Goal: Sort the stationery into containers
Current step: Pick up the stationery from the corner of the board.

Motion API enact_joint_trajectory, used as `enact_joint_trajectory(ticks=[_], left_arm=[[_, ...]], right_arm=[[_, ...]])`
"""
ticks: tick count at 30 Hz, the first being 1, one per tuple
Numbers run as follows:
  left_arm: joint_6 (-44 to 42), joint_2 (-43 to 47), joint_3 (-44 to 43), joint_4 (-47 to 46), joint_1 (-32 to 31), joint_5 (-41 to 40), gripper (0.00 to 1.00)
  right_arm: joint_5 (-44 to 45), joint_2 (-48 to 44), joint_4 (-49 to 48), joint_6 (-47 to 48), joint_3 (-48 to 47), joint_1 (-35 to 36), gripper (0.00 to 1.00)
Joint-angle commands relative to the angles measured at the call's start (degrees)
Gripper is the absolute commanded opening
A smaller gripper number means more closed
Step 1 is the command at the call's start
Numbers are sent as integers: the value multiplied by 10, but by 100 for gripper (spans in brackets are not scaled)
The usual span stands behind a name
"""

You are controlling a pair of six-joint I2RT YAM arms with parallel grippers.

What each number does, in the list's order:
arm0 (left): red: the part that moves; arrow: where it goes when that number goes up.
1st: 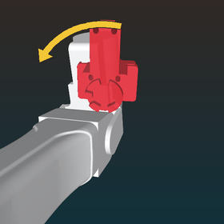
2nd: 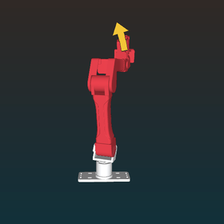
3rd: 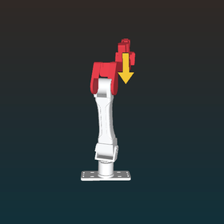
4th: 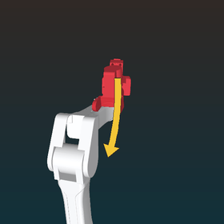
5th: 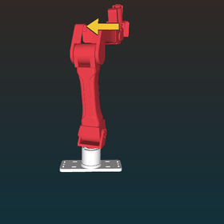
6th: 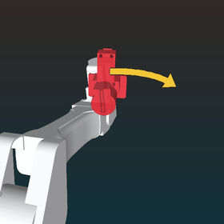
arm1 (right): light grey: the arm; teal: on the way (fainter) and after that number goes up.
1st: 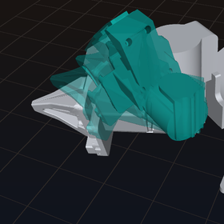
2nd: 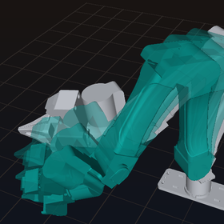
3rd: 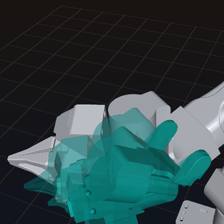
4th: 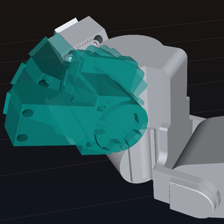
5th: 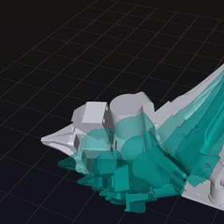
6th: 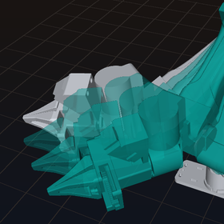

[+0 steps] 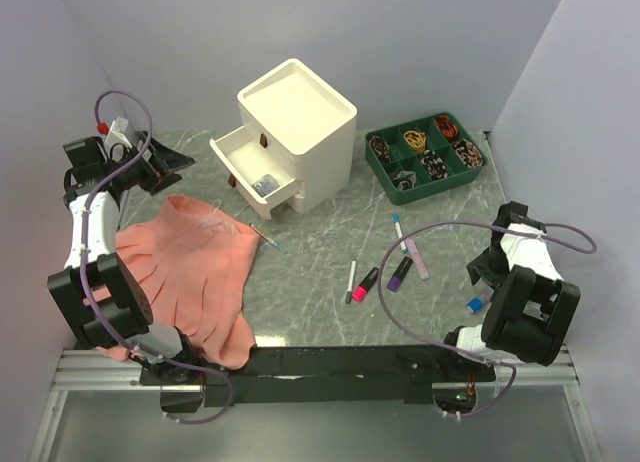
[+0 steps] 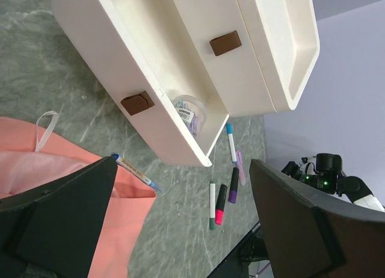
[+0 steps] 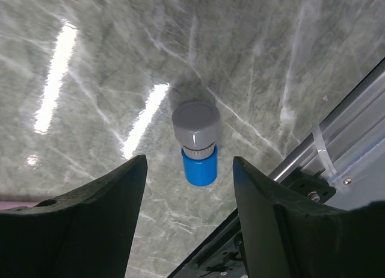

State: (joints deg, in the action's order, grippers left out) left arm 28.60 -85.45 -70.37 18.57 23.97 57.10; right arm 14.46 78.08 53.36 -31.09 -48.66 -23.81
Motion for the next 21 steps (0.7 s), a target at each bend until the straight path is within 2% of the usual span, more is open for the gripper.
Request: enact_joint_trajectory(ticks=[1, 14, 20, 21], left_arm=[[-10, -3, -29, 5, -1, -6, 99], [10, -31, -44, -16, -1, -9, 100], [20, -24, -25, -27, -1, -10, 99], [21, -20, -21, -29, -1, -9, 100]], right_arm=[[4, 12, -9, -10, 5, -19, 67], [-32, 58, -83, 22, 35, -55, 61], [-52, 80, -98, 41, 28, -58, 50], [-58, 82, -103, 45, 28, -59, 45]])
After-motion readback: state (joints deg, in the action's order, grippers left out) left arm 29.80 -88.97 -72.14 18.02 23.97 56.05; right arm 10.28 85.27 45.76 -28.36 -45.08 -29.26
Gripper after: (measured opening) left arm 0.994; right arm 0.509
